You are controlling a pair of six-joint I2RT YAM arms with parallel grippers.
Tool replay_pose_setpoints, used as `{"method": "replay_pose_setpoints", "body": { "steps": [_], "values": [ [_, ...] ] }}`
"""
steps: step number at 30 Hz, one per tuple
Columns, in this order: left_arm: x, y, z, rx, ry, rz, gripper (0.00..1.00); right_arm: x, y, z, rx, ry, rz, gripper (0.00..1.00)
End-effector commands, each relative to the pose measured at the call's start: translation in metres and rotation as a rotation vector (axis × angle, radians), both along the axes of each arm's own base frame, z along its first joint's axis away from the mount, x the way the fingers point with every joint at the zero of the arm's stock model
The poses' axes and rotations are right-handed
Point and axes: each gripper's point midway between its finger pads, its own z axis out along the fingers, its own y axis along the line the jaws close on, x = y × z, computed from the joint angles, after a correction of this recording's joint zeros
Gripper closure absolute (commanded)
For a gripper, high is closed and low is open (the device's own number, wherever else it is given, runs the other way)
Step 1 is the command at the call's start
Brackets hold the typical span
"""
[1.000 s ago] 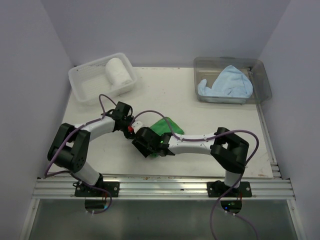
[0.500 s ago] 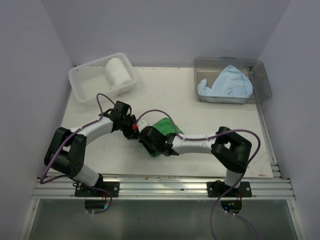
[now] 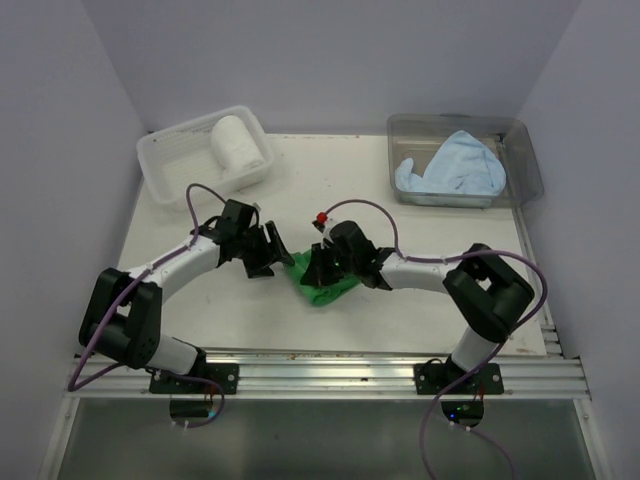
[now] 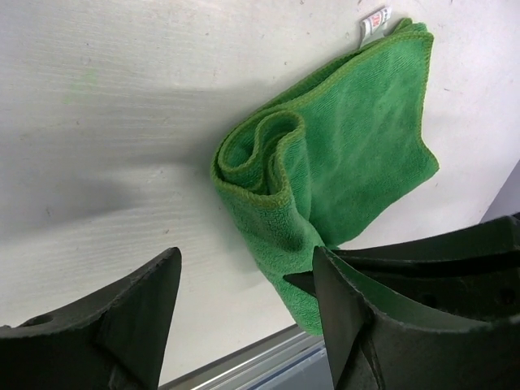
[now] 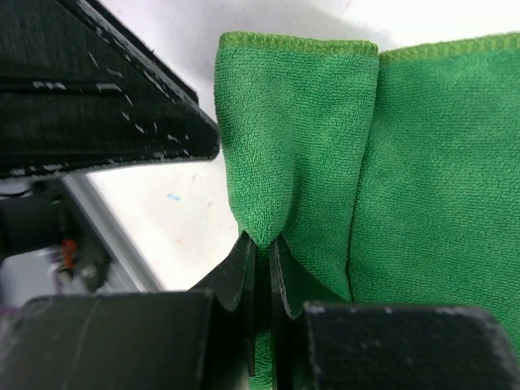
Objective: Roll the towels
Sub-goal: Roll the towel
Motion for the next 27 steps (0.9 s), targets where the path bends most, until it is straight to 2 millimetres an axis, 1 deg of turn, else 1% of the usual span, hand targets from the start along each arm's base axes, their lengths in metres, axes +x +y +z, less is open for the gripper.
{"method": "replay_pose_setpoints", "body": {
  "steps": [1,5,10,13,18,19,21,23,24,27],
  "values": [
    [0.006,-0.008,0.014,-0.046,-0.062,-0.044,0.31,-0.012,0.016,0.033,0.231,0.106,0.039,1.0],
    [0.005,-0.014,0.006,-0.073,-0.055,-0.059,0.33,-0.012,0.01,0.027,0.299,0.187,0.007,1.0],
    [0.003,-0.019,-0.001,-0.088,-0.043,-0.073,0.34,-0.008,0.006,0.026,0.39,0.255,-0.029,1.0],
    [0.003,-0.024,-0.002,-0.095,-0.044,-0.081,0.36,-0.008,0.004,0.021,0.39,0.274,-0.038,1.0],
    [0.003,-0.031,-0.006,-0.099,-0.043,-0.091,0.41,-0.008,0.004,0.014,0.412,0.317,-0.048,1.0],
    [0.003,-0.032,-0.009,-0.1,-0.035,-0.092,0.41,-0.006,0.003,0.015,0.429,0.324,-0.056,1.0],
    [0.004,-0.035,-0.01,-0.104,-0.036,-0.095,0.41,-0.006,0.003,0.012,0.444,0.35,-0.058,1.0],
    [0.004,-0.038,-0.011,-0.106,-0.032,-0.098,0.41,-0.005,0.003,0.013,0.475,0.358,-0.066,1.0],
    [0.004,-0.038,-0.012,-0.105,-0.029,-0.097,0.4,-0.006,0.002,0.01,0.476,0.375,-0.074,1.0],
    [0.004,-0.039,-0.016,-0.097,-0.026,-0.094,0.39,-0.006,0.001,0.01,0.498,0.379,-0.08,1.0]
  ]
}}
